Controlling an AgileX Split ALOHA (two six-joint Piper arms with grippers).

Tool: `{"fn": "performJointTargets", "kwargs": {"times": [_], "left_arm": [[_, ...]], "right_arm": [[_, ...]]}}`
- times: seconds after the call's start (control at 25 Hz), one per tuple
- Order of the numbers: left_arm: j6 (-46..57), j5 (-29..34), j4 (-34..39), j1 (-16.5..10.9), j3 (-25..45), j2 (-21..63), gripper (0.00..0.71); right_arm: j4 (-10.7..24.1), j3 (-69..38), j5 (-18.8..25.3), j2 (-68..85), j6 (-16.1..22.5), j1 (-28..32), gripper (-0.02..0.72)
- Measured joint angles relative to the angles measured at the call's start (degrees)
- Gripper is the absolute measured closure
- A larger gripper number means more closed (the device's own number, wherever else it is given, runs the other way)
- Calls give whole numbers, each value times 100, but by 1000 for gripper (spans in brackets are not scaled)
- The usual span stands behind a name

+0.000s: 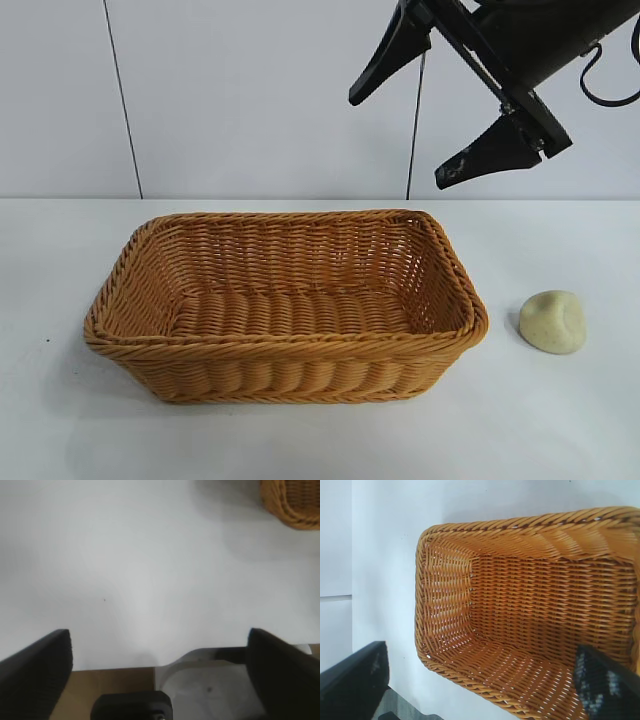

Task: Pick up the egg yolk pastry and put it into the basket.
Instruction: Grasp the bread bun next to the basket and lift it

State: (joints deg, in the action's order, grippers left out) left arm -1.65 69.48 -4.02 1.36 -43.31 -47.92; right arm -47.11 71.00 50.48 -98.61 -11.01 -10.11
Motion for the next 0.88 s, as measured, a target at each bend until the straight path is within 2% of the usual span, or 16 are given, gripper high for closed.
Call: {"fn": "performJointTargets", "kwargs": {"times": [0.16,0.32,0.48,0.64,0.88], "left_arm": [[-10,-360,10,0,881,1334,21],[-12,-681,10,0,1361,2503,21],[-30,-829,10,0,1442,3323,21],[-40,-839,10,0,1442,3795,21],[-46,-851,10,0,1442,4513,21]], "right_arm": [[0,0,0,0,0,0,10],[0,0,0,0,0,0,10],[0,0,0,0,0,0,10],[3,0,0,0,0,0,10],[336,5,20,0,0,0,10]]}}
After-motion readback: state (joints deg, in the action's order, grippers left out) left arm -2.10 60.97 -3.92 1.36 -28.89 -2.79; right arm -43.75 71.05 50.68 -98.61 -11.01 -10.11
